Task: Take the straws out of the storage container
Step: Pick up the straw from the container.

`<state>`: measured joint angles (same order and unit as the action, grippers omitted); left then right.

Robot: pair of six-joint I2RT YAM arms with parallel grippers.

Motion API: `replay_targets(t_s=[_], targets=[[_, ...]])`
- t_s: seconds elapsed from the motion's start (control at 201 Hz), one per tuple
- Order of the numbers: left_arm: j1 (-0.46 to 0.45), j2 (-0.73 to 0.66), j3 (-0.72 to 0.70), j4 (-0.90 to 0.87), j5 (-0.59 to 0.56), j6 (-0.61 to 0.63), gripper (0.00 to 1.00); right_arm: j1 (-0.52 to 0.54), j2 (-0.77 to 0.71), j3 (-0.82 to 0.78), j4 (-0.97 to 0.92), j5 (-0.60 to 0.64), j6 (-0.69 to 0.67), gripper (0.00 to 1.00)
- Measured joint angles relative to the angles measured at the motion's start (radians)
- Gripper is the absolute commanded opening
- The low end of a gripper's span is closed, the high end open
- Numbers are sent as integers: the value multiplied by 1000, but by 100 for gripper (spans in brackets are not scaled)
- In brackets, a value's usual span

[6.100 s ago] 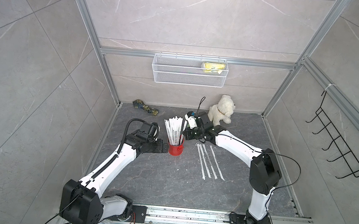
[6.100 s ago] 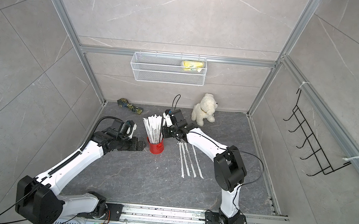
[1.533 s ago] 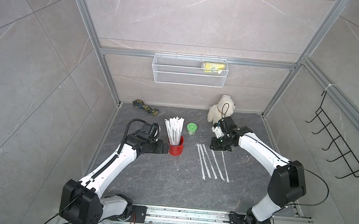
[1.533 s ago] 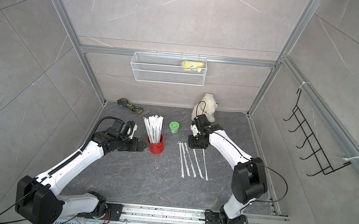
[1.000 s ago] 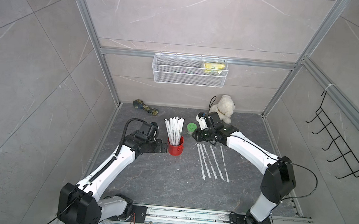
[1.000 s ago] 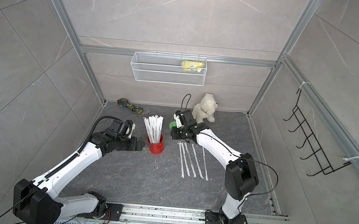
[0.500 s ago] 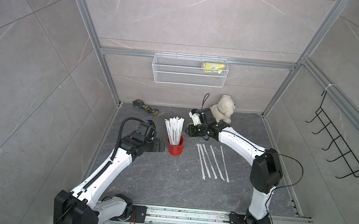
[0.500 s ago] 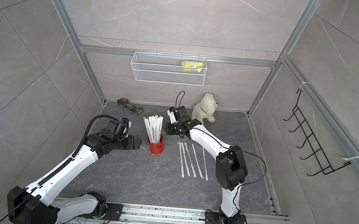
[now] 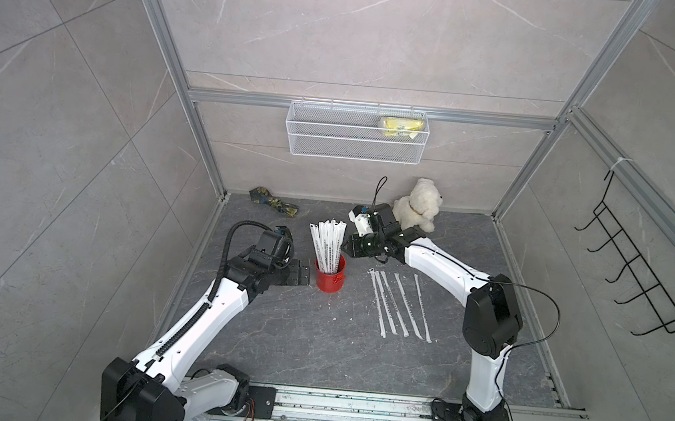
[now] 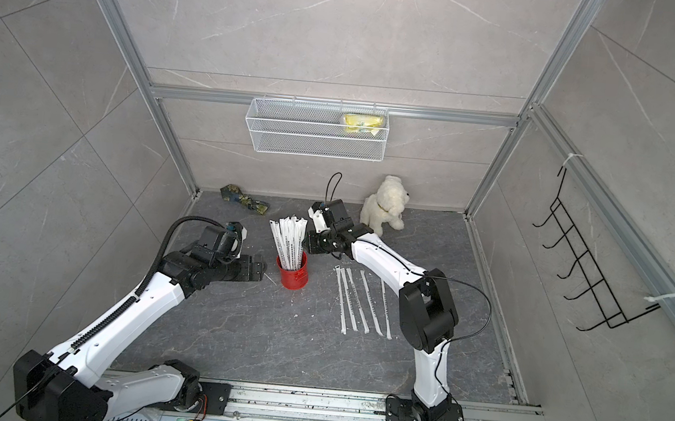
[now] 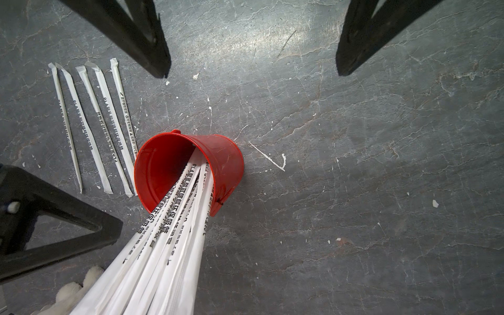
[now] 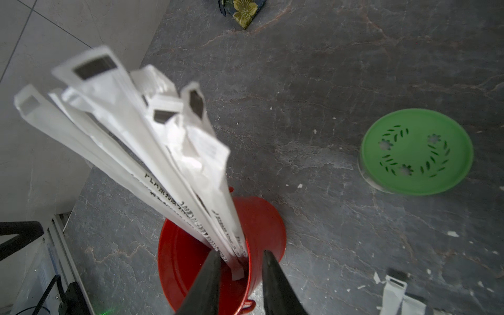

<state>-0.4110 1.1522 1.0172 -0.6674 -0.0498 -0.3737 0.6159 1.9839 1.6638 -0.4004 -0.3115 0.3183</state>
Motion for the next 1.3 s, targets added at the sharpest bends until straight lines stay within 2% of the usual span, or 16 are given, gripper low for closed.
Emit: replay_targets(t_s=[0.762,0.961,1.304], targets=[[0,0,0,0,8,0,99,2,55,66,5,-19,0,23],[0,0,0,0,15,0,99,2,56,70,5,-19,0,17],[0,1,0,0,26,0,99,2,57,70,1,-18,-8,12]])
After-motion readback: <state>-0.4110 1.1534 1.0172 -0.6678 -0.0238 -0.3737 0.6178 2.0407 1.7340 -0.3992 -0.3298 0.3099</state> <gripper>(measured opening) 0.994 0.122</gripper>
